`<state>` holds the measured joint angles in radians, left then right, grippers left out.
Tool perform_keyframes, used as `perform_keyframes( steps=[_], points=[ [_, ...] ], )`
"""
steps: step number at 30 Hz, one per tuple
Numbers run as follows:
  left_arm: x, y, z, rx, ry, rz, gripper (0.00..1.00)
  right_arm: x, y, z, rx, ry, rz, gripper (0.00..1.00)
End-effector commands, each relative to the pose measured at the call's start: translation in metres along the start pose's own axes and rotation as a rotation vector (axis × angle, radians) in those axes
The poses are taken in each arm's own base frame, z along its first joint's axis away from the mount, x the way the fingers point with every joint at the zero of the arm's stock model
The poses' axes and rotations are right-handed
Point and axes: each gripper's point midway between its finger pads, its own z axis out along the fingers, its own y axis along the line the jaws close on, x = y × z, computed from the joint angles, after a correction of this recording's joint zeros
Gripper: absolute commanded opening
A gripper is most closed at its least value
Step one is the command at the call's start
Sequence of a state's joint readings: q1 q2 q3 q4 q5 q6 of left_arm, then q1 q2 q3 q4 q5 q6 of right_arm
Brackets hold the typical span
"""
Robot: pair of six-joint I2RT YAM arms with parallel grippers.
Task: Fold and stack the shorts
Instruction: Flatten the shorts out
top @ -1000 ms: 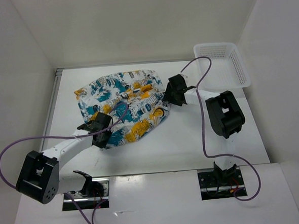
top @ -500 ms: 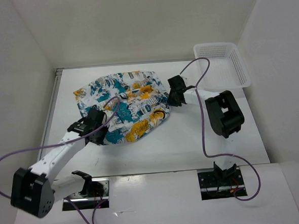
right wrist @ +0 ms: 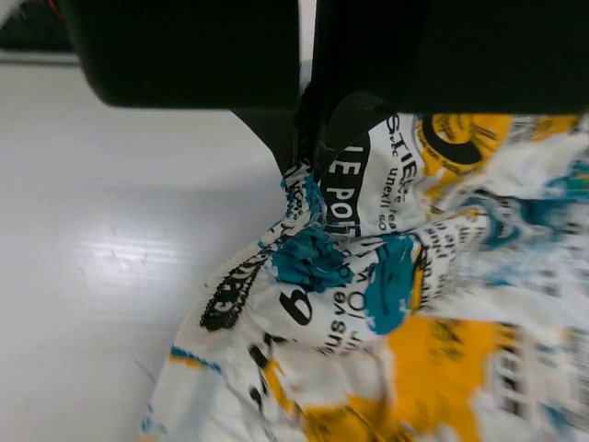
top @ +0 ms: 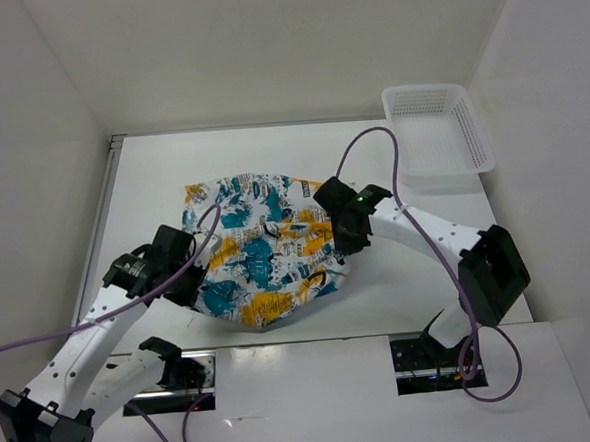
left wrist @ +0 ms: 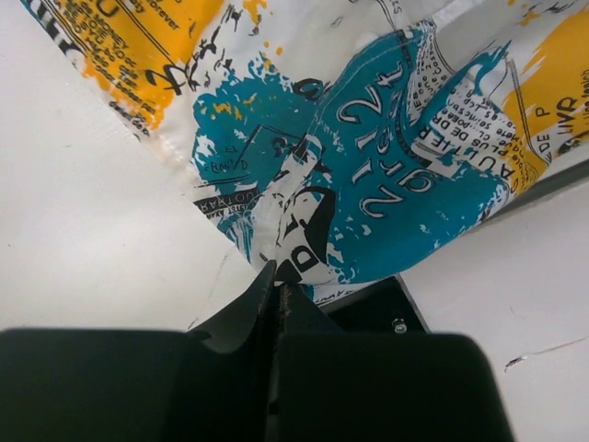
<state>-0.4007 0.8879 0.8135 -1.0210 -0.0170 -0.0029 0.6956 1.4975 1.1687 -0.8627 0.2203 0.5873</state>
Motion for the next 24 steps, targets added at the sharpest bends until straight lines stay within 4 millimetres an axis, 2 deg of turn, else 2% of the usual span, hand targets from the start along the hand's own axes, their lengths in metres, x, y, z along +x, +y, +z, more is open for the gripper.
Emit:
perform_keyframes(
  steps=[1, 2, 4, 5, 7, 8, 9, 10, 11, 12, 13, 14, 15, 16, 18, 19, 21, 24],
  points=[
    [0.003, -0.006, -0.014, 0.028, -0.028, 0.009, 0.03, 0.043, -0.027, -0.003, 0.111, 0.193, -0.032, 0.00],
    [0.002, -0.006, -0.015, 0.027, -0.037, 0.009, 0.03, 0.047, -0.031, -0.006, 0.114, 0.198, -0.033, 0.00],
    [-0.004, -0.004, -0.016, 0.016, -0.073, 0.010, 0.00, 0.039, -0.029, -0.024, 0.055, 0.140, -0.006, 0.00],
    [-0.010, -0.004, -0.017, 0.015, -0.087, 0.010, 0.00, 0.026, -0.025, -0.033, 0.013, 0.101, -0.013, 0.00],
    [-0.039, 0.000, -0.021, -0.005, -0.190, 0.011, 0.00, 0.004, -0.020, -0.051, -0.057, 0.025, 0.012, 0.00],
    [-0.058, 0.003, -0.027, -0.018, -0.240, 0.011, 0.00, -0.014, -0.015, -0.059, -0.086, -0.029, 0.017, 0.00],
    [-0.085, 0.008, -0.034, -0.031, -0.332, 0.001, 0.00, -0.026, -0.015, -0.063, -0.108, -0.052, 0.032, 0.00],
    [-0.101, 0.015, -0.040, -0.048, -0.376, -0.018, 0.00, -0.036, -0.014, -0.064, -0.123, -0.072, 0.034, 0.00],
    [-0.123, 0.028, -0.045, -0.099, -0.404, -0.038, 0.00, -0.055, -0.010, -0.066, -0.157, -0.122, 0.022, 0.00],
    [-0.141, 0.039, -0.047, -0.137, -0.442, -0.057, 0.00, -0.064, -0.009, -0.056, -0.178, -0.103, 0.036, 0.00],
    [-0.148, 0.060, -0.034, -0.190, -0.389, -0.103, 0.00, -0.078, -0.006, -0.054, -0.203, -0.120, 0.040, 0.00],
    [-0.162, 0.072, -0.040, -0.211, -0.403, -0.129, 0.00, -0.093, 0.000, -0.048, -0.232, -0.154, 0.026, 0.00],
    [-0.167, 0.084, -0.037, -0.227, -0.385, -0.156, 0.00, -0.101, -0.001, -0.033, -0.228, -0.142, 0.032, 0.00],
    [-0.167, 0.101, -0.021, -0.237, -0.327, -0.198, 0.00, -0.113, 0.001, -0.030, -0.233, -0.166, 0.041, 0.00],
    [-0.178, 0.112, -0.015, -0.240, -0.314, -0.220, 0.00, -0.140, 0.001, -0.013, -0.230, -0.202, 0.053, 0.00],
    [-0.179, 0.118, -0.003, -0.240, -0.285, -0.230, 0.00, -0.147, 0.002, -0.009, -0.242, -0.207, 0.060, 0.00],
    [-0.184, 0.122, 0.002, -0.250, -0.284, -0.232, 0.00, -0.166, -0.003, -0.001, -0.241, -0.226, 0.085, 0.00],
    [-0.192, 0.130, -0.010, -0.279, -0.333, -0.240, 0.00, -0.167, -0.005, 0.003, -0.260, -0.211, 0.097, 0.00]
  ],
)
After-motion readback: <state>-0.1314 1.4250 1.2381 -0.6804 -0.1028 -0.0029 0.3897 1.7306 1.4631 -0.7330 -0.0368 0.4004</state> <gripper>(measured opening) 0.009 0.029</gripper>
